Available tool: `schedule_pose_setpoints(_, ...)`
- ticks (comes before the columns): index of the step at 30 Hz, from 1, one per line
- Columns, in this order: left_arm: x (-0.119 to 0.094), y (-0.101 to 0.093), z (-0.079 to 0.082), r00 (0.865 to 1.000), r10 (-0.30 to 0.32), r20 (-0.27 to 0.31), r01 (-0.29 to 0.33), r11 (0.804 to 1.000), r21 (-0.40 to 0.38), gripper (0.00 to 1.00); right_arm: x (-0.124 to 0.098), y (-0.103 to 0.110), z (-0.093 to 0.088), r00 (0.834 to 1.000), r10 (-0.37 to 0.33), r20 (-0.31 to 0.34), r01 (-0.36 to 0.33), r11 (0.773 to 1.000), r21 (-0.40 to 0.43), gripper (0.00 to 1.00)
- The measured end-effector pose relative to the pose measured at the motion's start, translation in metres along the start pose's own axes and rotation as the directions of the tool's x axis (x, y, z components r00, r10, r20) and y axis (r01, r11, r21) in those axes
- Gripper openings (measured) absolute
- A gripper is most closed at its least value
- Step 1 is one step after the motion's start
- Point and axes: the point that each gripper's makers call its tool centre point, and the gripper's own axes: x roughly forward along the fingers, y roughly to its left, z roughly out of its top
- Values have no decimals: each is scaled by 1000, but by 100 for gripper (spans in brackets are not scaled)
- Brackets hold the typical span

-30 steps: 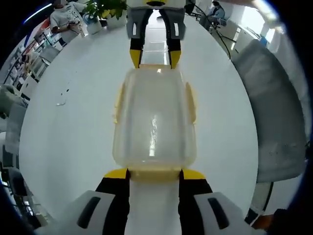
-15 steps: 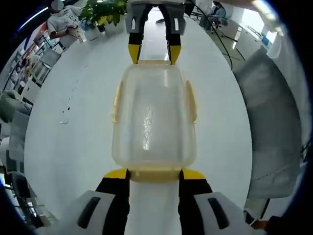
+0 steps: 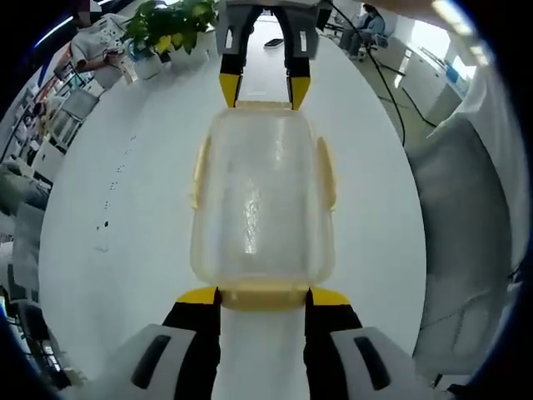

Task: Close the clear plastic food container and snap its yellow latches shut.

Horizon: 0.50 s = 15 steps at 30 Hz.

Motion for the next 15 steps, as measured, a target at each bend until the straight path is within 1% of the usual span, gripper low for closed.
schedule_pose_setpoints(2,4,0,9,1000,-8,4,8,1000,-5,33,-3,0,-7,1000,2,-5,-2,1000,1,35)
schedule_pose_setpoints(7,12,0,28,1000,-17,-7,17,1000,7,33,-9,2,-27,1000,7,-9,-7,1000,18,35)
schedule_pose_setpoints(10,17,1,38,1000,-17,-14,18,1000,19,33,-13,2,-38,1000,6,-3,-6,1000,26,35)
schedule_pose_setpoints(15,26,-1,55,1000,-29,-10,29,999,22,33,-16,6,-59,1000,19,-6,-19,999,45,35)
